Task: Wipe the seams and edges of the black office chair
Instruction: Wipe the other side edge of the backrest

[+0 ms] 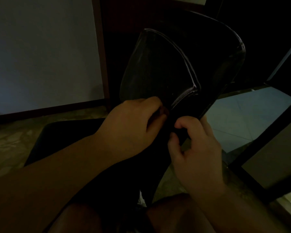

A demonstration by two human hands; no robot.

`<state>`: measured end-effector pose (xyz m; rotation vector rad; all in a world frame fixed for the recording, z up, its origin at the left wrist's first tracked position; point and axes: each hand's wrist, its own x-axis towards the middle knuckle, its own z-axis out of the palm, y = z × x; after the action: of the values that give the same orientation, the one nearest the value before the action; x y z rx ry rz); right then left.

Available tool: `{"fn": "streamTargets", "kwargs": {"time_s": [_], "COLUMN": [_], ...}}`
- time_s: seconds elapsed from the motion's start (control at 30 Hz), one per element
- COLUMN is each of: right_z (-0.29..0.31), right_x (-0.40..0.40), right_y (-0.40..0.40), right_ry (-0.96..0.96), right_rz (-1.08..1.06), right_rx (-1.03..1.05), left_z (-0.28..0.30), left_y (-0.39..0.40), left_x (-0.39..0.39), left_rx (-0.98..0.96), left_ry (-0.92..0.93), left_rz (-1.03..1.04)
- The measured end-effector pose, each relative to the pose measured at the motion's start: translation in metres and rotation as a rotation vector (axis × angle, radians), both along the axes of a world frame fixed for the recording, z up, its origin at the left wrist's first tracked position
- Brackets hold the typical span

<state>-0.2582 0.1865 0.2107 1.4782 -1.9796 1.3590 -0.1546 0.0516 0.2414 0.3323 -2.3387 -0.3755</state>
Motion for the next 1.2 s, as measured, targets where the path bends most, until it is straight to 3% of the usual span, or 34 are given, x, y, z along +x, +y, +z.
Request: {"fn": "streamTargets", "kwargs": {"time_s": [0.1, 0.27, 0.4, 0.53, 0.67, 0.77, 0.9, 1.07, 1.2], "right_z": [-0.001, -0.001, -0.001, -0.001, 0.000, -0.001, 0.000, -0.001, 0.000], "right_x": [0.000, 0.000, 0.001, 0.001, 0.002, 0.002, 0.001, 0.001, 0.000], "right_y": [-0.001, 0.001, 0.000, 0.002, 0.000, 0.002, -0.001, 0.002, -0.002], "right_ry": [0.002, 0.002, -0.014, -0.008, -0.006, -0.014, 0.014, -0.010, 0.002], "right_rz": [-0.015, -0.001, -0.011, -0.017, -0.014, -0.013, -0.017, -0.012, -0.008], "right_rx": [0.000, -0.007, -0.001, 0.000, 0.004, -0.001, -0.004, -0.007, -0.003], "left_z": [0.001, 0.000, 0.004, 0.005, 0.012, 0.012, 0.014, 0.015, 0.017], "left_y": [-0.004, 0.000, -0.005, 0.001, -0.005, 0.000, -0.010, 0.001, -0.007], "left_x": [-0.003, -0.002, -0.004, -0.004, -0.005, -0.006, -0.008, -0.009, -0.013], "left_rx": [0.053, -0.005, 0.100, 0.004, 0.075, -0.012, 0.098, 0.024, 0.115], "left_ry": [0.036, -0.001, 0.057, -0.025, 0.037, -0.056, 0.039, 0.000, 0.088], "left_rz": [0.079, -0.012, 0.039, -0.041, 0.011, -0.053, 0.017, -0.069, 0.015]}}
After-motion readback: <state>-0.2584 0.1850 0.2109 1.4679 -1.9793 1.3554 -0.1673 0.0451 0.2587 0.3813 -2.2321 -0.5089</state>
